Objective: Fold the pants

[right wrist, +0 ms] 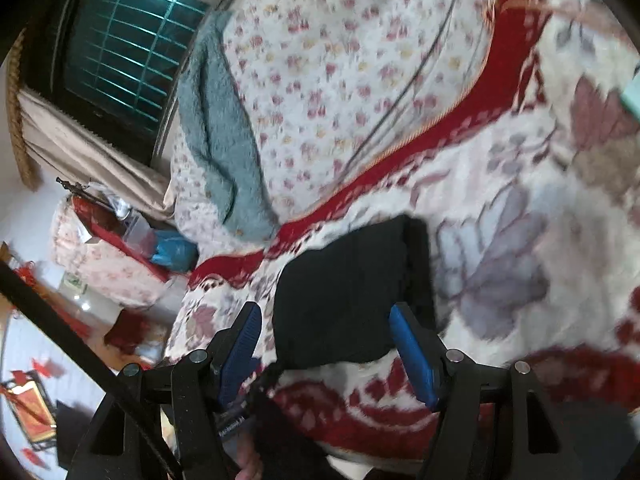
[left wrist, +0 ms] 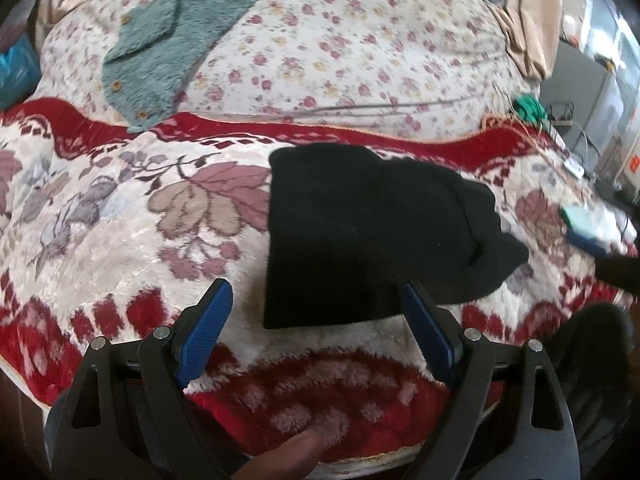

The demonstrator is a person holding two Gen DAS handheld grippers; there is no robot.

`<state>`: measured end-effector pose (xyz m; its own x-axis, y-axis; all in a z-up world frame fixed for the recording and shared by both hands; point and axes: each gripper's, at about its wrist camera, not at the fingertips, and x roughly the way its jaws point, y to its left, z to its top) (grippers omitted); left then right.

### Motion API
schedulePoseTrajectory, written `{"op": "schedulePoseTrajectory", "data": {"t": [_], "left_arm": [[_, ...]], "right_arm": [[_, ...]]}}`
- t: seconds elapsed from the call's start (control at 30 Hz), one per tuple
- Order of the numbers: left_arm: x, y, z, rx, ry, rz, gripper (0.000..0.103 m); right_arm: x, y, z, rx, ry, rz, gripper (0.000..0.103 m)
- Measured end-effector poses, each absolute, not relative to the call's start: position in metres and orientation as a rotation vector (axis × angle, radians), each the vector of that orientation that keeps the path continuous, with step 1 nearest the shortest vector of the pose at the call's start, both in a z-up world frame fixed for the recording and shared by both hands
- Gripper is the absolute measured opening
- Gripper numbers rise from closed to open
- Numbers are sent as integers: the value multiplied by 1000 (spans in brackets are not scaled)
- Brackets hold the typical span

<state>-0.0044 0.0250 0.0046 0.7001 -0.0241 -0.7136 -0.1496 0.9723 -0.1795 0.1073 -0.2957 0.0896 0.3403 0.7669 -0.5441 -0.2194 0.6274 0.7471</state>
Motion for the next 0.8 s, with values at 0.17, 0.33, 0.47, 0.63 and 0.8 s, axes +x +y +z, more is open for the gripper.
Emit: {"op": "schedulePoseTrajectory", "data": {"t": [0.17,0.33,0.47,0.63,0.8], "left_arm": [[-11,36,11,-274,731,113,86],[-14,37,11,-298,717,89,86],[-18,35,17,-262,655,150,86],[-9,38,5,-282,723,134,86],[-3,25,1,-219,781,108,84]], "right_arm": [[127,-297,43,731,1170,645,65],[133,-302,18,826,1215,672,65],[130,-290,24,790,1182,758,64],[135,-282,12,780,1218,729,64],[134,-285,12,807,1172,722,64]]}}
